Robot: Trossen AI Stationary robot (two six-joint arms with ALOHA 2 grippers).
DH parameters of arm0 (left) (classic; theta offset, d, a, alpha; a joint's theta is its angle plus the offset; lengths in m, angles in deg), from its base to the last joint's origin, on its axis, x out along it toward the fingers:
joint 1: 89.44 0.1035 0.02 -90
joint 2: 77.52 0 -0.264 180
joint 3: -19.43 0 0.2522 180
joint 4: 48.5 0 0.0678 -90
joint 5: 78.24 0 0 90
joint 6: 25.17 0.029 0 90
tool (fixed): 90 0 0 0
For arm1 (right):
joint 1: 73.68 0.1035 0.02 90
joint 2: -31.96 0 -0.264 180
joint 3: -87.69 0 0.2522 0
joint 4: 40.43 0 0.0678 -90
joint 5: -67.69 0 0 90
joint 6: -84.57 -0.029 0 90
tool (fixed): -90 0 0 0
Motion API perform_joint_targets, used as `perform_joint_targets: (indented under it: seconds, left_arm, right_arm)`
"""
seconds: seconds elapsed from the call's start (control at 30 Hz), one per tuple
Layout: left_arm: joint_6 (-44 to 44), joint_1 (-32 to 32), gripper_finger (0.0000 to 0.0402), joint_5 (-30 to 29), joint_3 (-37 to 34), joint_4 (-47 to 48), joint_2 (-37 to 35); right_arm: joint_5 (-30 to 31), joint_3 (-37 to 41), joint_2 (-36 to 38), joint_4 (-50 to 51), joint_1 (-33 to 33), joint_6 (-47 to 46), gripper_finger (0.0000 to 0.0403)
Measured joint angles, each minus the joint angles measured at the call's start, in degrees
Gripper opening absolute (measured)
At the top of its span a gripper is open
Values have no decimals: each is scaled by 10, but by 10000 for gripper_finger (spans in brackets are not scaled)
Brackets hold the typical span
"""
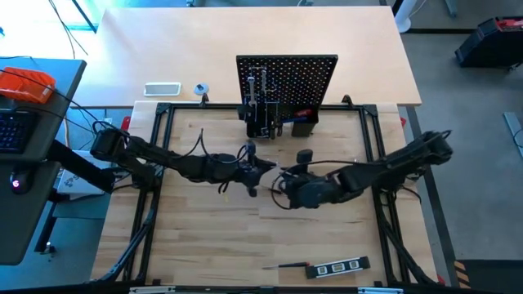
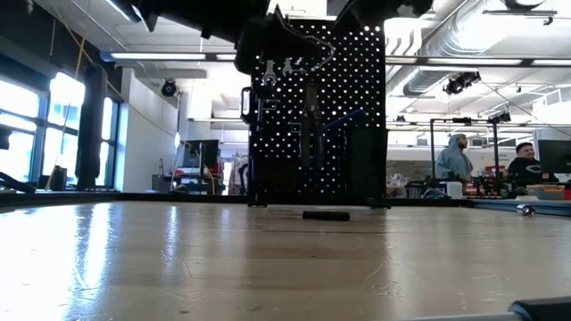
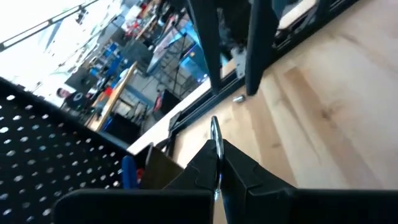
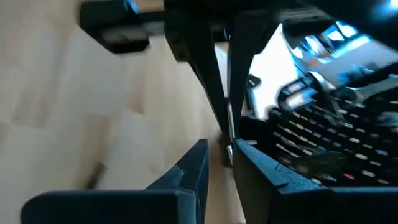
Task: Hang tools onto peg board
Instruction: Hang the binder clip on the pegboard
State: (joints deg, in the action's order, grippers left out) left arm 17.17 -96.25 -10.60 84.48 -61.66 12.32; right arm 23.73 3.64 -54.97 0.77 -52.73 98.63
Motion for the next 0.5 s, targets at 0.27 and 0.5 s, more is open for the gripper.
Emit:
perform_joint_targets:
  seconds: [0.27,0.5]
  left_arm:
    - [15,-6,0,-19,2,12,0]
    - [18,-15,0,-22,2,2,0]
  right_arm:
    - [-8,-73,-30,95,-10,-59,126]
    - [-50,-73,-37,101,-30,-91,130]
